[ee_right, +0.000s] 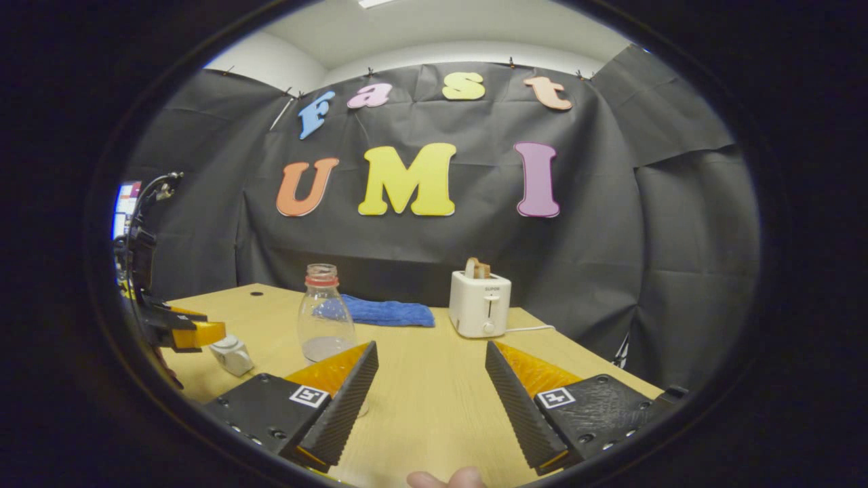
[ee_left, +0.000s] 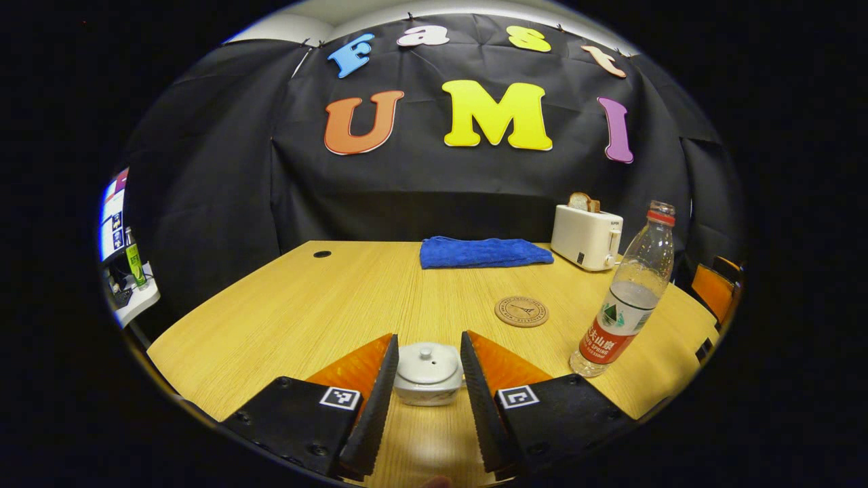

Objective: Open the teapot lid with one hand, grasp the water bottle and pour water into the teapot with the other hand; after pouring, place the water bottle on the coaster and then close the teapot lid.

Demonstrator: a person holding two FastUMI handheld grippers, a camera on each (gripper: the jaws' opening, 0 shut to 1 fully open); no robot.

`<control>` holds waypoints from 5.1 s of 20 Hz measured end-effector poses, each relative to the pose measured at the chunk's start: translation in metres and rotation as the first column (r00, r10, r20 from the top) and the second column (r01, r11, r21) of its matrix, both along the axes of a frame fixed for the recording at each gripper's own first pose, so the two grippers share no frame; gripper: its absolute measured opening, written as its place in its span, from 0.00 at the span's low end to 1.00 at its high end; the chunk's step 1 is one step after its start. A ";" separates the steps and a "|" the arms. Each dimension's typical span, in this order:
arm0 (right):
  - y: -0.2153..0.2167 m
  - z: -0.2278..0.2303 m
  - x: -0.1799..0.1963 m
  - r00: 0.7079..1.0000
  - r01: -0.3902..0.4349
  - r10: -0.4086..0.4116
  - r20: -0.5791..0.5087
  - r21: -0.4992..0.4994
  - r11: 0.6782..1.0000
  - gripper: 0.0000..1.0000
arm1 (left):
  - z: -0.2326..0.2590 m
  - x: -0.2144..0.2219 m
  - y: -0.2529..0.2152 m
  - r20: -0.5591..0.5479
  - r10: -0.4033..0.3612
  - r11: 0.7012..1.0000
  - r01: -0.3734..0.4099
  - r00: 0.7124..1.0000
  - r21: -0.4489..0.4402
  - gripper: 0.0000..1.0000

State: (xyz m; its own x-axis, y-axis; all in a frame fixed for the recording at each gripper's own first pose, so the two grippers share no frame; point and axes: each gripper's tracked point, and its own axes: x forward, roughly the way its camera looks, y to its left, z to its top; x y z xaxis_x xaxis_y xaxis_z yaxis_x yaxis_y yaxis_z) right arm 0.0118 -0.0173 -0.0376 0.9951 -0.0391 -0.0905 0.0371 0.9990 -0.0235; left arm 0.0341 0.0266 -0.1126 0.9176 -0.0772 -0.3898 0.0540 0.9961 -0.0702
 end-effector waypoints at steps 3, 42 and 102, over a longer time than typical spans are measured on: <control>-0.002 -0.001 0.002 1.000 0.005 -0.005 -0.007 0.000 1.000 0.95 | -0.007 0.003 -0.003 -0.027 -0.011 1.000 0.011 1.000 0.003 0.49; 0.122 -0.041 0.062 0.947 -0.303 0.282 -0.155 -0.128 0.944 0.70 | 0.061 -0.024 0.036 0.188 0.016 0.995 0.003 0.982 -0.100 0.03; 0.215 -0.001 0.114 0.912 0.023 0.395 -0.113 -0.946 -0.322 0.70 | 0.093 -0.036 0.102 0.270 0.046 0.996 -0.025 0.962 -0.083 0.03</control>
State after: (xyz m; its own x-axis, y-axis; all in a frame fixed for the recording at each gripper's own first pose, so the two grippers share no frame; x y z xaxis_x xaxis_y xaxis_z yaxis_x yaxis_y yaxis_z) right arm 0.1261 0.1980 -0.0388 0.9433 0.3283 -0.0480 0.0661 -0.3276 -0.9425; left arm -0.0019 0.1291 -0.0200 0.9908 -0.0630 -0.1197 0.0466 0.9897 -0.1354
